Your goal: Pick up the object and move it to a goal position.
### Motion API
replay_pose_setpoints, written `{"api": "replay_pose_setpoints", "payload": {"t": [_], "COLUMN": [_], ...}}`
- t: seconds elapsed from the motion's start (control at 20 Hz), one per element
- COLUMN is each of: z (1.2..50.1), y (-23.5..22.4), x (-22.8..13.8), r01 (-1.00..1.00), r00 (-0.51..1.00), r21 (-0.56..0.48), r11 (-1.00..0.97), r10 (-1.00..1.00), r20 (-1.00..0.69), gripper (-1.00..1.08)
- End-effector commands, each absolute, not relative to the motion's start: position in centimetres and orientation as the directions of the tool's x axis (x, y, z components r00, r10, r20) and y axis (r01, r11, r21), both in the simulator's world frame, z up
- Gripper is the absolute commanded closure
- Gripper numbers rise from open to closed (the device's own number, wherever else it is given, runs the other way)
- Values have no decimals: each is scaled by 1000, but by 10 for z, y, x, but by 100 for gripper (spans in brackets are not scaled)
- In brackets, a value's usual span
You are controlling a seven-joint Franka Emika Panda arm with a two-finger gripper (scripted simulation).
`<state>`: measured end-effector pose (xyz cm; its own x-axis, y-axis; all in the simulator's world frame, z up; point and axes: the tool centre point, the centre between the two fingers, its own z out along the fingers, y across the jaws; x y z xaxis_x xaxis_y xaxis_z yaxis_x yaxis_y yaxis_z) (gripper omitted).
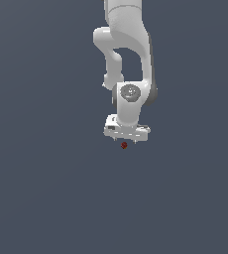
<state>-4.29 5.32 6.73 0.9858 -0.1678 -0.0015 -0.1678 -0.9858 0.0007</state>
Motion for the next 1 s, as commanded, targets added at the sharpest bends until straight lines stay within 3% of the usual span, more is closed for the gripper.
{"api": "replay_pose_setpoints", "payload": {"t": [0.0,0.75,0.8,0.95], "z": [65,17,17,17], "y": [53,54,54,54], "x": [-43,-44,-44,-44], "r01": [-168,-171,-171,-171], "r00": [986,985,985,985], "r21": [1,0,0,0], "r11": [-986,-985,-985,-985], "r10": [-168,-171,-171,-171], "r20": [-1,0,0,0], "gripper": [-92,-92,108,108]}}
